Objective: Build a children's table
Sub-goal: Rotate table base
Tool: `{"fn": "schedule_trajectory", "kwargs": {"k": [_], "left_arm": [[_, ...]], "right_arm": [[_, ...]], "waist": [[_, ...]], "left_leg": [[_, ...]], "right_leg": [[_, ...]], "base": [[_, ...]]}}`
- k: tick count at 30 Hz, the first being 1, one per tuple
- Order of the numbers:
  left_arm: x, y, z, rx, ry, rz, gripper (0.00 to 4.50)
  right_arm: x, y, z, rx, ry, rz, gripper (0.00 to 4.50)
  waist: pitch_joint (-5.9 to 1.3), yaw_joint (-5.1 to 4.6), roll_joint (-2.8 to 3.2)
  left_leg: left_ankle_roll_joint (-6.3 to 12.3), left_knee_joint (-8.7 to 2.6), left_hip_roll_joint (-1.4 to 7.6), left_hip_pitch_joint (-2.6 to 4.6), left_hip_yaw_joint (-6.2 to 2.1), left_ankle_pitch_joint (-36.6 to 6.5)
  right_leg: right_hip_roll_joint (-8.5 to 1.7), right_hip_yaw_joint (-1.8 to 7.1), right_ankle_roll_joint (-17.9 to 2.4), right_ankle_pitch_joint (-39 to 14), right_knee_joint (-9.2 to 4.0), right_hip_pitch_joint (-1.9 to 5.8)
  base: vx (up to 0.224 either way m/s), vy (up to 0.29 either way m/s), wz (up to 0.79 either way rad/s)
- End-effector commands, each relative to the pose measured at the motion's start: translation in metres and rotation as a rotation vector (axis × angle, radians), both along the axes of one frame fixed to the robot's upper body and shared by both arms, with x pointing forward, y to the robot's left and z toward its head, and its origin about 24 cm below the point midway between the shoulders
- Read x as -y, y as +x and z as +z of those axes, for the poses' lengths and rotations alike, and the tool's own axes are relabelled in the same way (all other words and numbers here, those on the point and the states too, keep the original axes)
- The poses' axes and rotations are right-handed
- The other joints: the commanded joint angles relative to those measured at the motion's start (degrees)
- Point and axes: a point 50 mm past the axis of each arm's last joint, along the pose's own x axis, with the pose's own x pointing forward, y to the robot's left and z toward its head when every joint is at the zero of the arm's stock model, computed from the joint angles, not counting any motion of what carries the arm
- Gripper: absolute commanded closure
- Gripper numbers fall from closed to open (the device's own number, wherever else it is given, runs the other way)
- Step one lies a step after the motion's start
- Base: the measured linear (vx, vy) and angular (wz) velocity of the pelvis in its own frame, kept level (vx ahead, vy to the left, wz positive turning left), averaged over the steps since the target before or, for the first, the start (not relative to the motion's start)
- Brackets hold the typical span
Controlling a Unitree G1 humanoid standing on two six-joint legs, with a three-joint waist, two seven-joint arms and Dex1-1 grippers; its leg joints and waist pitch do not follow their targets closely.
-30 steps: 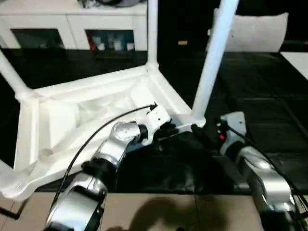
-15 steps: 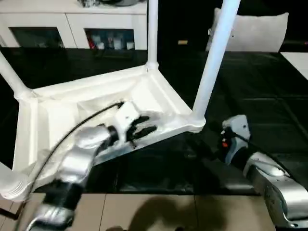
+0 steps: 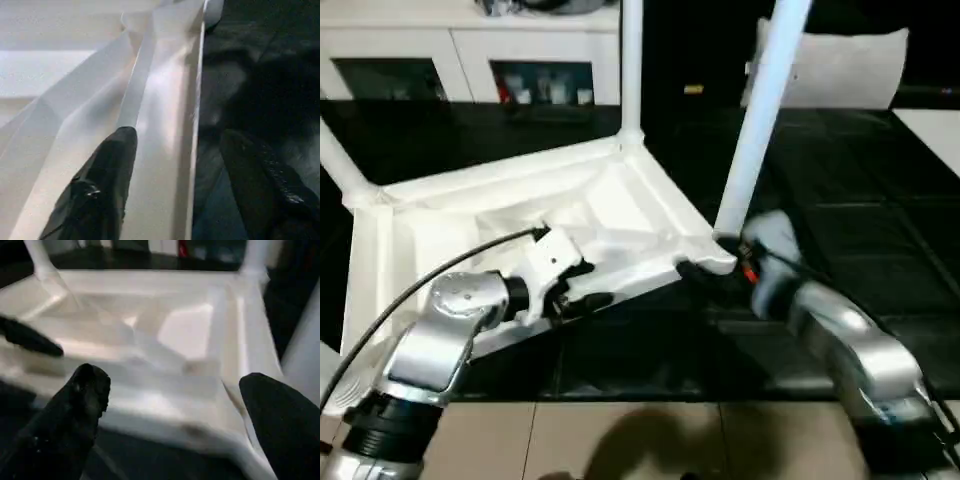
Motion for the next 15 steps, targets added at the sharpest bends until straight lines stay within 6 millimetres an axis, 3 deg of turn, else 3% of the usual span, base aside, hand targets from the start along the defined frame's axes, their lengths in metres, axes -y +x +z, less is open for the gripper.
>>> {"fn": "schedule_trajectory", "kwargs": {"k": [1, 4, 8, 12, 13, 14, 15], "left_arm": [[0.000, -0.002, -0.001, -0.005, 0.052, -0.014, 1.25], [-0.001, -0.002, -0.001, -0.001, 0.071, 0.002, 1.25], [-0.003, -0.003, -0.001, -0.007, 0.073, 0.015, 1.25], [-0.005, -0.003, -0.002, -0.012, 0.091, 0.020, 1.25], [-0.005, -0.003, -0.002, -0.012, 0.091, 0.020, 1.25], [-0.004, -0.003, -0.002, -0.012, 0.091, 0.020, 1.25], [-0.004, -0.002, -0.002, -0.012, 0.091, 0.020, 1.25]], "right_arm": [[-0.010, 0.008, -0.003, 0.008, -0.017, 0.012, 0.00], [-0.021, 0.019, -0.002, 0.001, 0.006, 0.006, 0.00], [-0.031, 0.029, -0.003, -0.022, 0.031, -0.004, 0.00], [-0.038, 0.040, -0.005, -0.022, 0.028, -0.037, 0.00], [-0.038, 0.040, -0.005, -0.022, 0.028, -0.037, 0.00], [-0.037, 0.051, -0.004, -0.023, 0.050, -0.121, 0.00], [-0.037, 0.053, -0.004, -0.024, 0.055, -0.138, 0.00]], "waist": [[-3.45, 0.07, 0.17], [-3.57, 0.21, 0.04], [-3.61, 0.13, 0.52], [-3.59, 0.05, 0.17], [-3.60, 0.08, 0.25], [-3.65, 0.09, 0.77], [-3.65, 0.09, 0.77]], "left_leg": [[0.59, -3.87, 1.55, -0.06, -0.30, -9.71], [0.43, -3.82, 1.57, -0.06, -0.32, -8.45], [-0.34, -3.85, 1.51, 0.09, -0.35, -9.89], [-0.68, -3.87, 1.42, 0.03, -0.33, -10.51], [-0.74, -3.83, 1.40, 0.08, -0.32, -10.54], [-0.97, -3.83, 1.45, 0.14, -0.38, -10.75], [-0.97, -3.83, 1.45, 0.14, -0.38, -10.75]], "right_leg": [[-3.23, 2.86, -9.42, -13.83, -4.14, 2.81], [-3.21, 2.83, -10.49, -10.83, -3.62, 3.01], [-3.10, 2.80, -11.22, -10.04, -3.50, 3.01], [-3.17, 2.82, -11.14, -11.37, -3.56, 3.03], [-3.19, 2.82, -11.11, -11.74, -3.55, 2.99], [-3.28, 2.88, -10.94, -12.12, -3.53, 2.95], [-3.28, 2.88, -10.94, -12.12, -3.53, 2.95]], "base": [[0.000, 0.000, 0.00], [0.000, 0.000, 0.00], [0.000, 0.000, 0.00], [0.000, 0.000, 0.00], [0.000, 0.000, 0.00], [0.000, 0.000, 0.00], [0.000, 0.000, 0.00]]}}
